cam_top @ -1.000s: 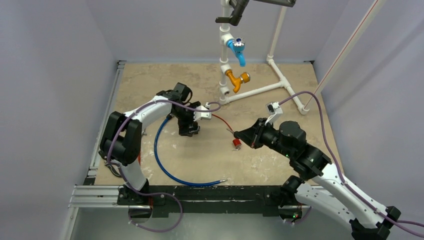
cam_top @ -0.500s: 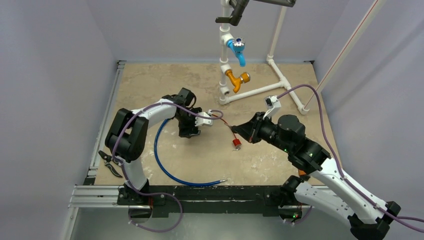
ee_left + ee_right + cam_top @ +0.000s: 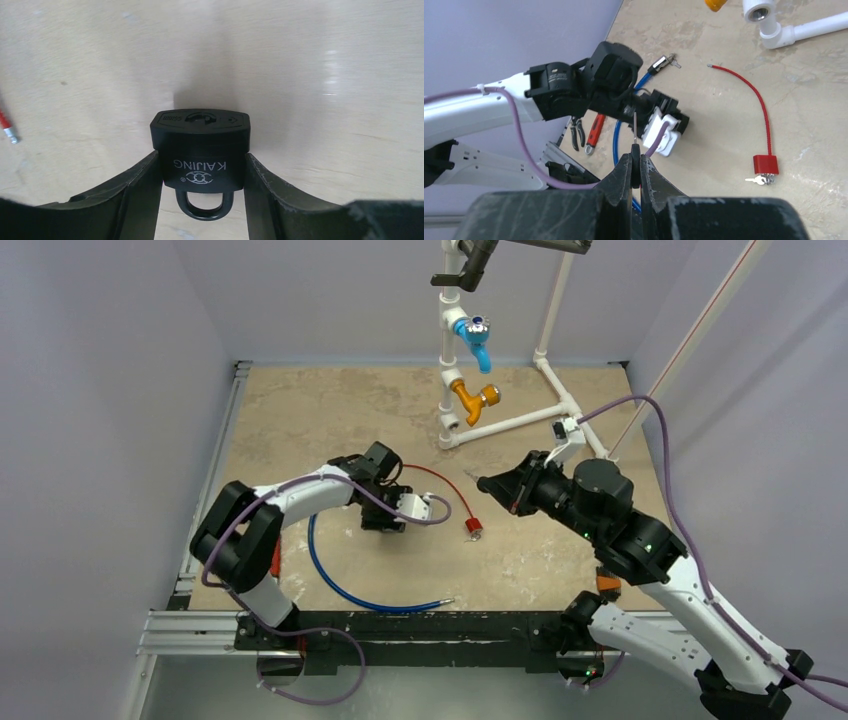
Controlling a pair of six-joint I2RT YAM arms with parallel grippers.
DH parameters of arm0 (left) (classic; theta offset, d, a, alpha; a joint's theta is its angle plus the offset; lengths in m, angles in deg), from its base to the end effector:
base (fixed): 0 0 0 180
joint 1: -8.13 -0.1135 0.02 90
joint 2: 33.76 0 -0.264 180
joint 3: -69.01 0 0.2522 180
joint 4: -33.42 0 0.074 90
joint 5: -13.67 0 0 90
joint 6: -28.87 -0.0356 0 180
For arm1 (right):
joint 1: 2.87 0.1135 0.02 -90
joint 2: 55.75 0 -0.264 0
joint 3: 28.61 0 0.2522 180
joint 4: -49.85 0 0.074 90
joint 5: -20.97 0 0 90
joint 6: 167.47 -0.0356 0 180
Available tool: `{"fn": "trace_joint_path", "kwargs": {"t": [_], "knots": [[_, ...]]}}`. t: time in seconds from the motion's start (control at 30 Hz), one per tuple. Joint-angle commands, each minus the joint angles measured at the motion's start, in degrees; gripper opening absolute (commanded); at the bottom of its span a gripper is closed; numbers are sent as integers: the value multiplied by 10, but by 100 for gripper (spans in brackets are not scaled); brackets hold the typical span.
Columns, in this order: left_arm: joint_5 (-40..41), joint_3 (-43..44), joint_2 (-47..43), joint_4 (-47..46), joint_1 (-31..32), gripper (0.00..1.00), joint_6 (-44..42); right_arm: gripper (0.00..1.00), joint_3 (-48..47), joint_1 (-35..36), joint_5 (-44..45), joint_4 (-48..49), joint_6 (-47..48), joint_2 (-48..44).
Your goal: Unlock with the key
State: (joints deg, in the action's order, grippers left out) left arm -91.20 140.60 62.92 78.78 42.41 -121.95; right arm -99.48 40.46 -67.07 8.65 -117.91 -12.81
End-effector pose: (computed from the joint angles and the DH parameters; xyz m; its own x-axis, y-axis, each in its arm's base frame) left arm 0.2555 -0.1852 0.1666 0.1576 0.9138 -0.3743 0.9798 -0.0976 0.1743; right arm 0.1145 0.1063 0.3863 -0.5562 0.3665 -0.7459 -0.3952 0.6729 0.6254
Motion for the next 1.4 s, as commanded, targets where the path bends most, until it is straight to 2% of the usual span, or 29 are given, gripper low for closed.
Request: {"fn": "trace_joint_path", "kwargs": {"t": [0.0, 0.07, 0.13, 0.23, 0.3, 0.37, 0.43, 0.6, 0.67, 0.77, 0.87, 0.93, 1.07, 1.17, 1.2, 1.3, 1.37], "knots": [[-132, 1, -128, 90, 14, 1, 30, 0, -68, -3, 44, -46, 7, -9], [-195, 24, -191, 145, 9, 0, 36, 0, -89, -3, 48, -55, 10, -9], [-220, 70, -237, 214, -4, 0, 58, 0, -108, -3, 45, -59, 15, -6], [-233, 127, -337, 359, -20, 0, -36, 0, -136, -3, 22, -63, 29, 17], [-228, 175, -411, 415, -20, 0, -90, 0, -154, -3, -10, -61, 40, 39], [-269, 226, -458, 459, -20, 0, -132, 0, -159, -3, -41, -49, 47, 53], [-336, 267, -497, 473, -20, 0, -153, 0, -155, -3, -76, -25, 53, 58], [-478, 263, -562, 470, -18, 0, -142, 0, -175, -3, -153, -32, 86, 84], [-508, 268, -562, 483, -18, 0, -125, 0, -177, -3, -172, -39, 97, 85], [-533, 280, -551, 506, -17, 0, -149, 0, -165, -3, -193, -31, 113, 69], [-543, 268, -555, 463, -14, 0, -167, 0, -145, -3, -213, -16, 130, 51], [-543, 260, -554, 422, -8, 0, -143, 0, -137, -3, -226, -7, 136, 46], [-547, 254, -519, 426, 6, 0, -109, 0, -128, -3, -229, 0, 141, 48], [-555, 243, -467, 484, 10, 0, -71, 0, -115, -3, -226, 3, 146, 45], [-558, 240, -442, 530, 12, 0, -82, 0, -105, -3, -225, 6, 146, 40], [-550, 225, -332, 700, 17, 0, -189, 0, -67, -3, -225, 19, 138, 11], [-540, 202, -271, 711, 20, 0, -155, 0, -43, -3, -226, 19, 133, -5]]}}
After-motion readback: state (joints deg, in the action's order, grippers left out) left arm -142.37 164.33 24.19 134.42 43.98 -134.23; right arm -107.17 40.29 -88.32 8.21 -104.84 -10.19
